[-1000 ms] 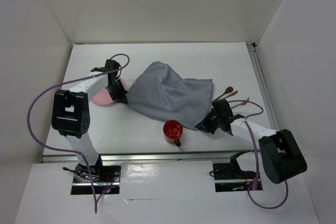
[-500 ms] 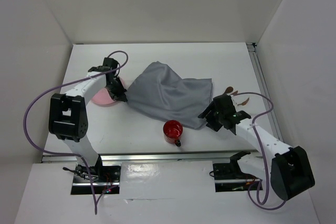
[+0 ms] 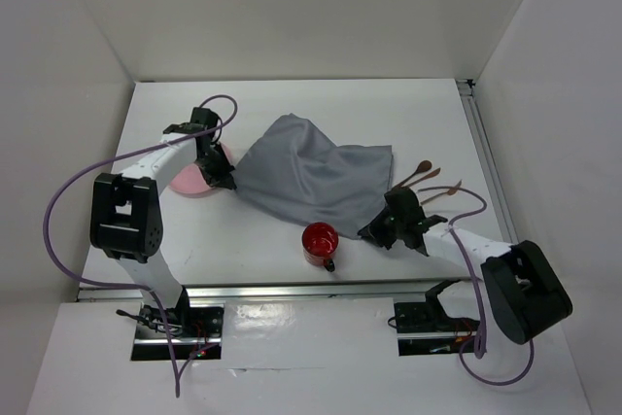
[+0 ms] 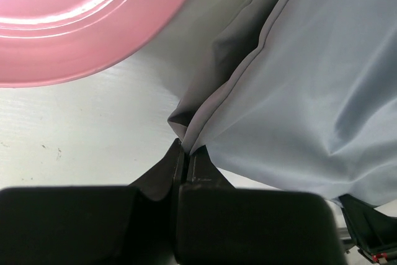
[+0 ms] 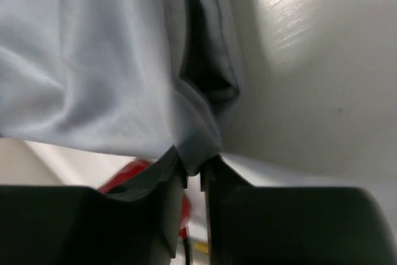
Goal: Set the dinner table for one person
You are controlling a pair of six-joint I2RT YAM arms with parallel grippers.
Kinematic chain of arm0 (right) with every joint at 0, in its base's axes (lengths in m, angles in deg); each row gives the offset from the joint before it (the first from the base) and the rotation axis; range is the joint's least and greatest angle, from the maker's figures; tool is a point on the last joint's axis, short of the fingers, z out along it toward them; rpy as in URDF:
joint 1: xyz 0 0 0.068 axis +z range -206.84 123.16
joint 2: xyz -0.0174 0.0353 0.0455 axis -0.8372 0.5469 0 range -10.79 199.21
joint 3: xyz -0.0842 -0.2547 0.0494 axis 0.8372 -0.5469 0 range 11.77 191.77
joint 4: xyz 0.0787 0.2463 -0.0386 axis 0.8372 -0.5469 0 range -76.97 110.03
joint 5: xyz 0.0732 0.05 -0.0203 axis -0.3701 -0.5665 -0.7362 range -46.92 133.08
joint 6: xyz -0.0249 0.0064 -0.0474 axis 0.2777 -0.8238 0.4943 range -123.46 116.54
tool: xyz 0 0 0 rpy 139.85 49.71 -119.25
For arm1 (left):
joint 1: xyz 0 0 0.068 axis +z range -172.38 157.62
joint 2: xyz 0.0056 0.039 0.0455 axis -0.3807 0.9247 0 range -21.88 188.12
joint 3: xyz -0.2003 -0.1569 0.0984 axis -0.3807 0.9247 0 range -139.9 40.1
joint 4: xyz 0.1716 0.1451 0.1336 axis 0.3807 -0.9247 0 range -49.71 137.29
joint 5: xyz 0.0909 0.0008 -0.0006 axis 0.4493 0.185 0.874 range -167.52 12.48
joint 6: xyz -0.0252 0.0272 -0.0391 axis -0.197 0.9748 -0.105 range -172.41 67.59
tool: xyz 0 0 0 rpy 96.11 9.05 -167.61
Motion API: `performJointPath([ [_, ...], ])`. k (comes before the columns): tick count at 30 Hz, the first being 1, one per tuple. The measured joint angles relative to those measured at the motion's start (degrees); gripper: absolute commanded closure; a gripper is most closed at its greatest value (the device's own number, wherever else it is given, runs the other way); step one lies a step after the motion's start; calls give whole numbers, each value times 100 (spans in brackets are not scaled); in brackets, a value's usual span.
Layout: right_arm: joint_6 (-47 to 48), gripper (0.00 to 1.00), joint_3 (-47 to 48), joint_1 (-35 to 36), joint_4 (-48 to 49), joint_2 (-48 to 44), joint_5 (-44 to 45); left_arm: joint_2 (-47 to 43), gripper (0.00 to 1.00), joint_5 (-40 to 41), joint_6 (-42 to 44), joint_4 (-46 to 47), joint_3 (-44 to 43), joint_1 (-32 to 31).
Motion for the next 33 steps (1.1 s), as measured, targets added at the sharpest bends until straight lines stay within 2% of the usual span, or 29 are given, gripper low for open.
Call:
performJointPath([
  [1, -48, 100, 11, 42, 22, 90, 105, 0, 100, -7, -2, 0, 0, 0],
  [6, 264, 100, 715, 28, -651, 142, 732, 2, 100, -98, 120, -337, -293, 0],
  [8, 623, 100, 1445, -136, -1069, 142, 909, 4, 100, -138, 155, -601, -772, 9],
  [14, 2024, 100, 4304, -608, -1692, 219, 1246, -39, 100, -330, 280, -1019, -2977, 186],
  [18, 2758, 100, 5574, -640, -1880, 201, 1198, -365, 100, -514, 280, -1091, -3956, 302],
  [25, 3364, 100, 6192, -640, -2868, -146, 927, -1414, 100, -831, 280, -1353, -4271, 387],
  [33, 3482, 100, 6747, -610, -3753, -881, 562, -2520, 100, -1019, 308, -1593, -4210, 380],
])
